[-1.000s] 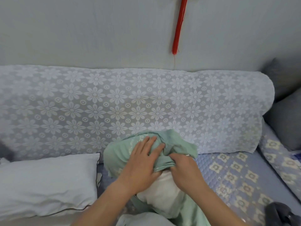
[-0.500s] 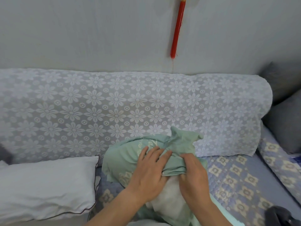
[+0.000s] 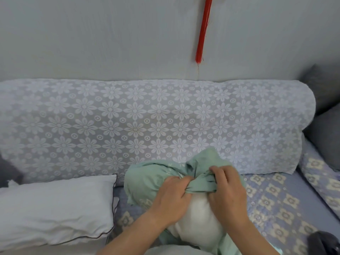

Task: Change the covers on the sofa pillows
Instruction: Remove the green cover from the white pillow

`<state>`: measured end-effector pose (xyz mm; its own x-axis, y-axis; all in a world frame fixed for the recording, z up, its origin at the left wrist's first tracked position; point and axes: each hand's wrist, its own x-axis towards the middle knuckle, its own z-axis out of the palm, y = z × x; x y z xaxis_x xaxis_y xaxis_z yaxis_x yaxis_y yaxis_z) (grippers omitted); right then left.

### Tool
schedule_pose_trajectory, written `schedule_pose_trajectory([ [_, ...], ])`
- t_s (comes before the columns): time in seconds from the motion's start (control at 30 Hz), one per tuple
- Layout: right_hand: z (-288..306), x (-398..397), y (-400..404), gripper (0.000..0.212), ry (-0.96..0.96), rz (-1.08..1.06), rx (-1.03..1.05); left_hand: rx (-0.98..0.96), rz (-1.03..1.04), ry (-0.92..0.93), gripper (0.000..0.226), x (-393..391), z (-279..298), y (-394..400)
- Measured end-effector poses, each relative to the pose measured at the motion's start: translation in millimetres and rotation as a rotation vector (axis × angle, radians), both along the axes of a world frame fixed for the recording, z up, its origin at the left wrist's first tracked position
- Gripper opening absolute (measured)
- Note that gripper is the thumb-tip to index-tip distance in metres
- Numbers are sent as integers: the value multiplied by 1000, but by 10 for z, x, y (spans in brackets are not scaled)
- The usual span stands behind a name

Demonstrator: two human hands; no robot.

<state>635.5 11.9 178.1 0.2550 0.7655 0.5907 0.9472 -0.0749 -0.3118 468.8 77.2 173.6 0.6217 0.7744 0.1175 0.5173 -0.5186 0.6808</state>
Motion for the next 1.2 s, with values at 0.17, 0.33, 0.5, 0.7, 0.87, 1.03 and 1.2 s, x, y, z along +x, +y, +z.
schedule_pose_trajectory([
  [0.17, 4, 56, 61, 46, -44, -36, 88, 55, 88, -35, 34, 121, -69, -65],
  [0.33, -106, 233, -1, 42, 42, 197, -66, 182, -1, 56, 56, 154, -67, -189],
  [0.5, 64, 259, -69, 55, 328, 364, -437, 297, 47, 32, 34, 94, -75, -143],
  [0.7, 146, 225, -71, 59, 231, 307, -530, 470, -48, -12, 59, 90, -68, -146],
  [0.87, -2, 99, -110, 31, 110, 259, -547, -153, -32, -10, 21, 26, 56, -67],
  [1.03, 56, 98, -68, 7, 350, 245, -637, -795, 157, -219, 22, 37, 45, -84],
  [1.2, 141, 42, -90, 11, 468, 143, -480, -1124, 426, -278, 16, 43, 43, 143],
])
